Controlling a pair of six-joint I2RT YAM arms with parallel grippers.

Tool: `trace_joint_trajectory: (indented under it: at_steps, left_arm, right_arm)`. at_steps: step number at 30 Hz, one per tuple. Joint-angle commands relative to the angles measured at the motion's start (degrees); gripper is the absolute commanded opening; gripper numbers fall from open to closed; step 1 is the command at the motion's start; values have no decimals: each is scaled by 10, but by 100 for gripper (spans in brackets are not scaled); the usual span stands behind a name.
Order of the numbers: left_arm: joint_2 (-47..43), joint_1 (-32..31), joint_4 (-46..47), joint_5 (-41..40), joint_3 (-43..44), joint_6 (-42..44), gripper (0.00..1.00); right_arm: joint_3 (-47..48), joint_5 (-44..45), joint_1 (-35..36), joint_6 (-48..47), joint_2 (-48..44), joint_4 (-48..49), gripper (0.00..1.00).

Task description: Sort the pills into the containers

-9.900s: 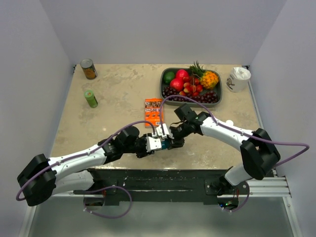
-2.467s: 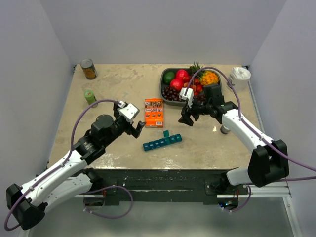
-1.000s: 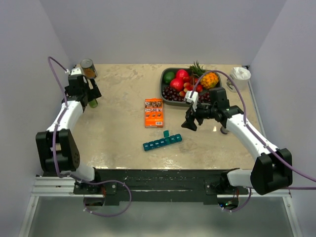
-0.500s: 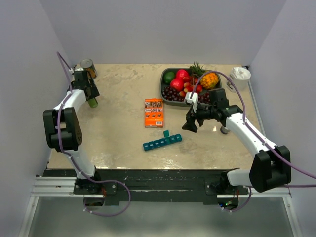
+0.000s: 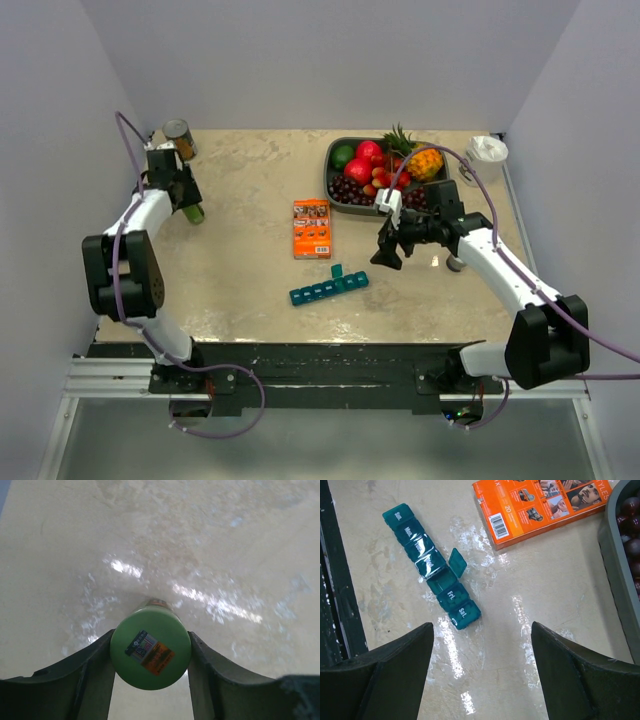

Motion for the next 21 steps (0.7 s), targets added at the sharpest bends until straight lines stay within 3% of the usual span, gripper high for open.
trace_joint_trajectory:
  at_steps: [1, 7, 12, 16, 21]
  left_arm:
    - [-147, -14, 23, 118, -62, 28, 0]
    - [-289, -102, 26, 262, -137, 49, 0]
    - [-359, -189, 113, 408, -209, 13, 0]
    - [-396, -263, 196, 432, -273, -27, 0]
    - [-414, -350, 301, 408, -326, -85, 0]
  right_arm:
    - [7, -35, -3, -45, -11, -23, 81]
    - [12, -69, -3, -91, -24, -49, 82]
    - [56, -56, -2, -165, -34, -140, 83]
    - [88, -75, -1, -186, -32, -206, 83]
    - [87, -107, 1, -177, -39, -222, 84]
